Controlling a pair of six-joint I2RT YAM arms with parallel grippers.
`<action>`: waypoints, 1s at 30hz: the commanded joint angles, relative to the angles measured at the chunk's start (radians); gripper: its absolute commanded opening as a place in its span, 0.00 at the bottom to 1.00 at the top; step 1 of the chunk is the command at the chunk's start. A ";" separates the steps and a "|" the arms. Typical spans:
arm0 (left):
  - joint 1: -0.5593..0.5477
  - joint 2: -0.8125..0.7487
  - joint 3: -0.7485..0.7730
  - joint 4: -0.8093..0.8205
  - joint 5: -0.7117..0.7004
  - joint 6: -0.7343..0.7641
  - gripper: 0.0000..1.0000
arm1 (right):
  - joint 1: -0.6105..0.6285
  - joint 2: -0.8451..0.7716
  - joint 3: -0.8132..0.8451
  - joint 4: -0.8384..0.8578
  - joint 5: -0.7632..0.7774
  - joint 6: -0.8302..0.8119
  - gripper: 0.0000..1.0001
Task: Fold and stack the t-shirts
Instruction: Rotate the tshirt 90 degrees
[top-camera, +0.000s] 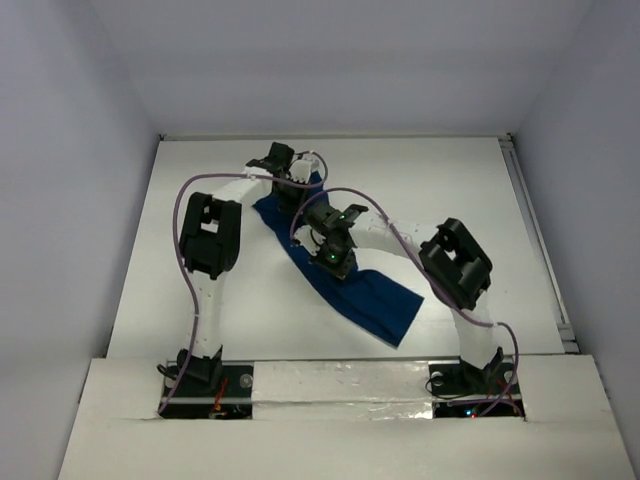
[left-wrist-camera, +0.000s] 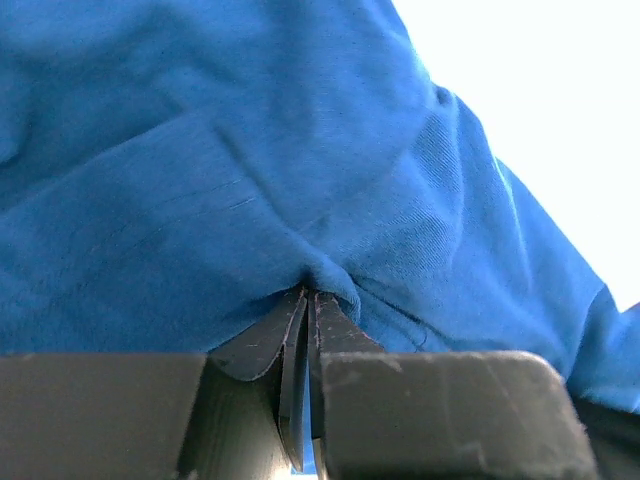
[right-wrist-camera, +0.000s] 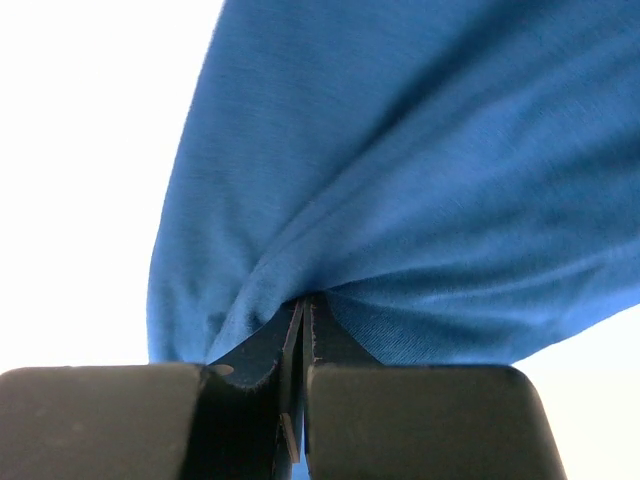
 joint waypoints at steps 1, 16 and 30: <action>-0.001 0.088 0.083 -0.050 -0.043 -0.003 0.00 | 0.022 0.089 0.081 -0.026 -0.106 0.000 0.00; 0.071 0.423 0.757 -0.282 0.085 -0.069 0.00 | 0.022 0.316 0.538 -0.143 -0.012 0.060 0.00; 0.109 0.136 0.594 -0.201 0.161 0.014 0.00 | 0.012 -0.113 0.206 0.054 0.295 0.034 0.14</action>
